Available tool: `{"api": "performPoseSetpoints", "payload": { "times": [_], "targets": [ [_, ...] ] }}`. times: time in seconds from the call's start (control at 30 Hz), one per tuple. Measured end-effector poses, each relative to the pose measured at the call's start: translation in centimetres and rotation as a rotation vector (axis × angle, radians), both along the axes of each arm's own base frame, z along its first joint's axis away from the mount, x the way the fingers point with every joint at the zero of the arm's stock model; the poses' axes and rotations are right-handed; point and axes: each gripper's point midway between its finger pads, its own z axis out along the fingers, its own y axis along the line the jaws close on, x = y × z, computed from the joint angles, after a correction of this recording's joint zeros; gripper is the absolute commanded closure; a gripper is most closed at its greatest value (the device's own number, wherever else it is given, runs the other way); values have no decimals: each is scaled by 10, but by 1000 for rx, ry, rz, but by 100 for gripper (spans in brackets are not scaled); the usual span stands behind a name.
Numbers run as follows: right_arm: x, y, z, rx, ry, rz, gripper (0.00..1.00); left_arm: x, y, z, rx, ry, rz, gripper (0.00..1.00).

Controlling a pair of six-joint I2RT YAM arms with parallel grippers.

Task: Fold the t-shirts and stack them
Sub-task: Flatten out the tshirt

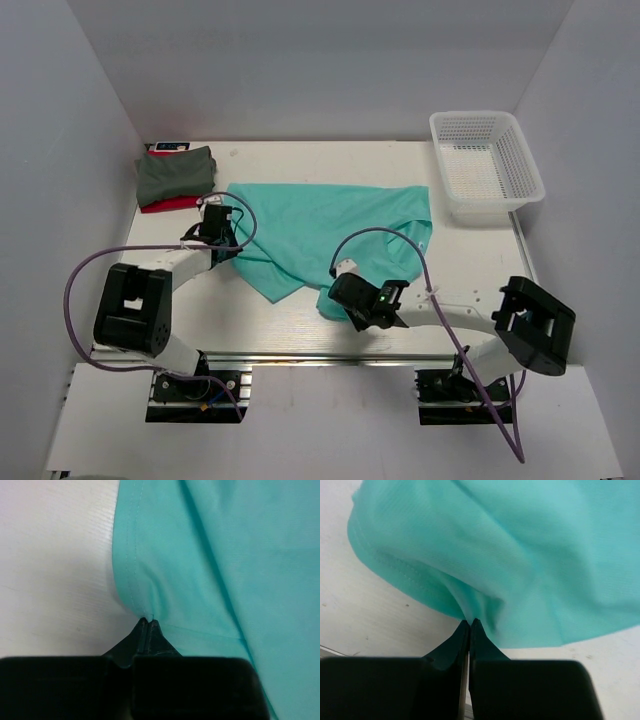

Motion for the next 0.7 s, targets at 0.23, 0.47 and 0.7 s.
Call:
{"api": "performPoseSetpoints", "payload": {
  "times": [0.23, 0.47, 0.7],
  "targets": [
    [58, -9, 102, 201, -315, -178, 100, 10, 1, 60, -9, -176, -14, 100],
    [110, -59, 241, 408, -687, -442, 100, 11, 5, 122, -5, -344, -18, 100],
    [121, -106, 358, 439, -961, -537, 100, 7, 14, 203, 18, -519, -10, 100]
  ]
}}
